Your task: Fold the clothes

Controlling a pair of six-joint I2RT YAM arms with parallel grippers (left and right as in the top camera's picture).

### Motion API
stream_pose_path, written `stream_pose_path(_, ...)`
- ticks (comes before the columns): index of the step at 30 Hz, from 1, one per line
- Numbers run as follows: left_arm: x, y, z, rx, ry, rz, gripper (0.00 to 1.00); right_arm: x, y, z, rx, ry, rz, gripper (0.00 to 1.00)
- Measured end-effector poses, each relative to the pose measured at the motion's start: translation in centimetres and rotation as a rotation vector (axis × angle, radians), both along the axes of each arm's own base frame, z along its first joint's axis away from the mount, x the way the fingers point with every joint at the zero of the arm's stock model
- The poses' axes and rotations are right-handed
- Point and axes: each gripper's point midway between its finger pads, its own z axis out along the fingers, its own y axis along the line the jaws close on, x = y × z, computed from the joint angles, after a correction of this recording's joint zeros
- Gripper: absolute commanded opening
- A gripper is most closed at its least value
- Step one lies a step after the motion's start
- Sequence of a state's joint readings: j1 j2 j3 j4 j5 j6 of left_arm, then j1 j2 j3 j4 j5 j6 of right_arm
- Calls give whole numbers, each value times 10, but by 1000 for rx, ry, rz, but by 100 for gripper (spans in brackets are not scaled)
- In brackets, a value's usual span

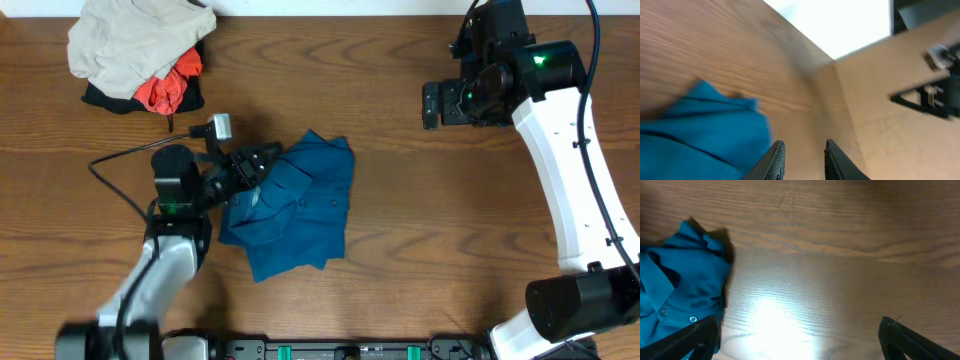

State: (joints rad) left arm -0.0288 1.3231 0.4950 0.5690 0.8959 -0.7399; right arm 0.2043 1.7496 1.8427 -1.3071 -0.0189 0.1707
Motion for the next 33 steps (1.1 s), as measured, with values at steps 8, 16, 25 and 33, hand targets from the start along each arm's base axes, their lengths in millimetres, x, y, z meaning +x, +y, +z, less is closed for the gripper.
stream_pose_path(8,-32,-57,-38,58,171,-110,27,4,3,2,6,-21,6,99)
stream_pose_path(16,-39,-99,-84,116,214,-177,27,4,6,2,12,-20,11,99)
stream_pose_path(25,-34,-104,-134,121,328,-165,27,4,6,2,12,-20,11,99)
stream_pose_path(33,-25,-107,-98,30,201,-213,39,2,5,1,11,-13,11,99)
